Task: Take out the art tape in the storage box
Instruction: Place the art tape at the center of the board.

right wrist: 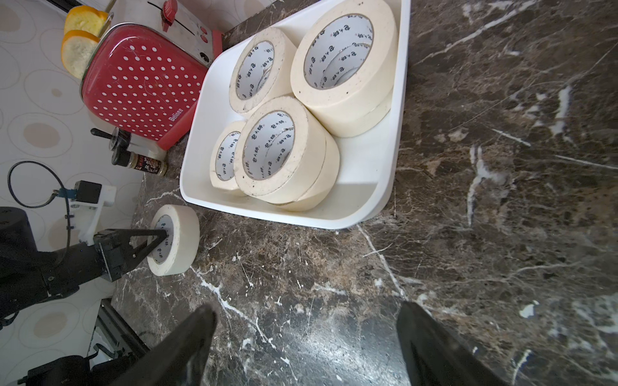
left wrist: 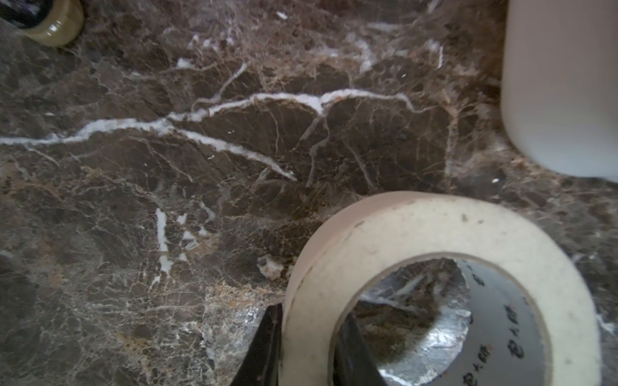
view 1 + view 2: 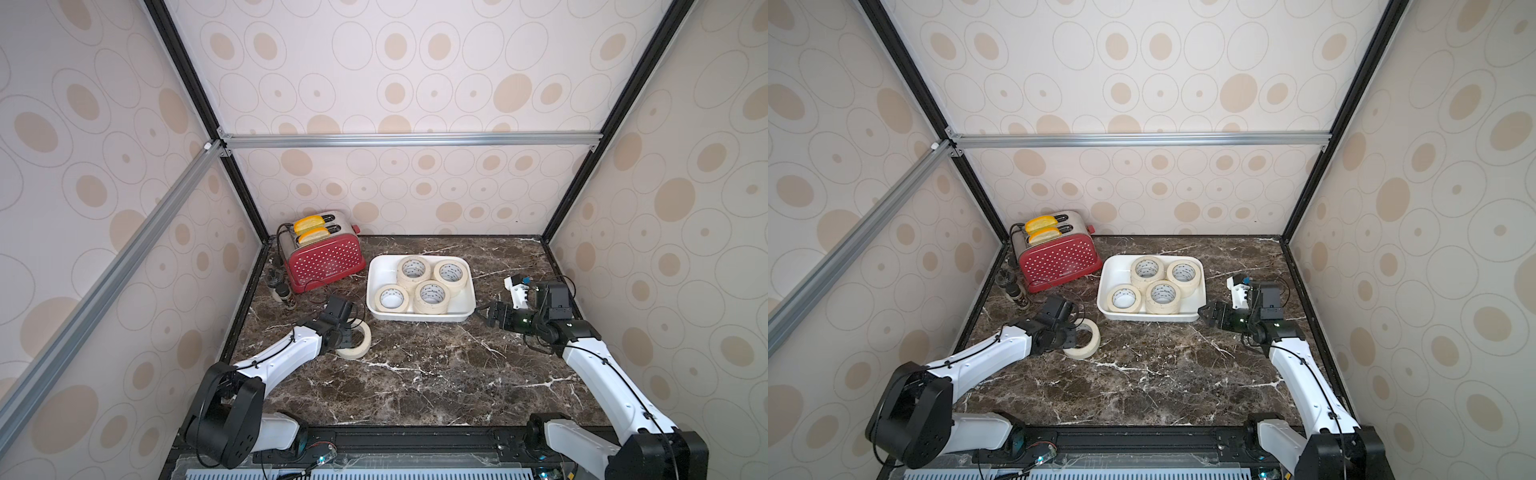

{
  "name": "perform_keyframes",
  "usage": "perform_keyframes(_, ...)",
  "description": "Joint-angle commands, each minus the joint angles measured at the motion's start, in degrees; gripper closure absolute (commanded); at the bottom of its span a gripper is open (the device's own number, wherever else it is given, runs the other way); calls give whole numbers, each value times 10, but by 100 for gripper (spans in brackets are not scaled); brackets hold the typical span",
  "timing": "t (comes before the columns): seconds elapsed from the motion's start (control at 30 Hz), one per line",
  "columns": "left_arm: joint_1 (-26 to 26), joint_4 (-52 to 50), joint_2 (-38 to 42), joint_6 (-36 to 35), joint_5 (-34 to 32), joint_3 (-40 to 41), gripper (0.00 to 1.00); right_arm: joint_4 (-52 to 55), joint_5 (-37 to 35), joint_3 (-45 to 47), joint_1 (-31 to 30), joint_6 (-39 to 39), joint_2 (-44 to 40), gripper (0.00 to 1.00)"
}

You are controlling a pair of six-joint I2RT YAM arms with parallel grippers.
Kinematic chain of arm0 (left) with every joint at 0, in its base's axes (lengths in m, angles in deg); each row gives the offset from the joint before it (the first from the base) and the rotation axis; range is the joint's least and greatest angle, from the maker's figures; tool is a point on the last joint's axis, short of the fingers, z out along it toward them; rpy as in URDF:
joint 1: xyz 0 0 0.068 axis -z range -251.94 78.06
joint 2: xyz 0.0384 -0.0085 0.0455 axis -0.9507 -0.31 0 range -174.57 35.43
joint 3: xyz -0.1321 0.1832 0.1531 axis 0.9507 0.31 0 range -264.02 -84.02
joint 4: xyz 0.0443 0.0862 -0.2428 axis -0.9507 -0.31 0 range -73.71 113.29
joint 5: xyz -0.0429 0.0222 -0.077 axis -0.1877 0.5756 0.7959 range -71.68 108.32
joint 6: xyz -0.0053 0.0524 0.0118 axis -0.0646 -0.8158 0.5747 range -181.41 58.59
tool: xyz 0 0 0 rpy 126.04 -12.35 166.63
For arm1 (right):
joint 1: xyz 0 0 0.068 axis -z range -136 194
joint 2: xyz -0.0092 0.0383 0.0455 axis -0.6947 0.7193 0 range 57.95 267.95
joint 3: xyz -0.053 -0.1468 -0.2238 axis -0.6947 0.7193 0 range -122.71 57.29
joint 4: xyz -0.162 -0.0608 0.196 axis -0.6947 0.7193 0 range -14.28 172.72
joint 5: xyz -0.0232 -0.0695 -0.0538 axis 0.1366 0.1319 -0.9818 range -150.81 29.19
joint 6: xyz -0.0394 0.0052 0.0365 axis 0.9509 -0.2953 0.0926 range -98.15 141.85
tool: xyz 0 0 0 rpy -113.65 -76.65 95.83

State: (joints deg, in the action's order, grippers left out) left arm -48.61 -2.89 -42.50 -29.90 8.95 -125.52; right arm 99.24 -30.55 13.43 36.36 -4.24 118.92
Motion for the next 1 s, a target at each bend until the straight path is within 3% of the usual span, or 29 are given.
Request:
perform_keyframes(0.0,-5,17,-10,2,-8,-24,100,23,-19,-11,3,18,-9,11)
perform_keyframes(0.37,-5,40,-42,1,-22,-27,100,23,-16,-12,2,22,-4,11)
perform_keyframes(0.87,-5,23,-15,-8,-44,-38,54,38,-5,-16,3,38,-9,9)
perform_keyframes(0.97,-5,15,-14,-7,-42,-55,50,39,-2,-15,3,38,-11,9)
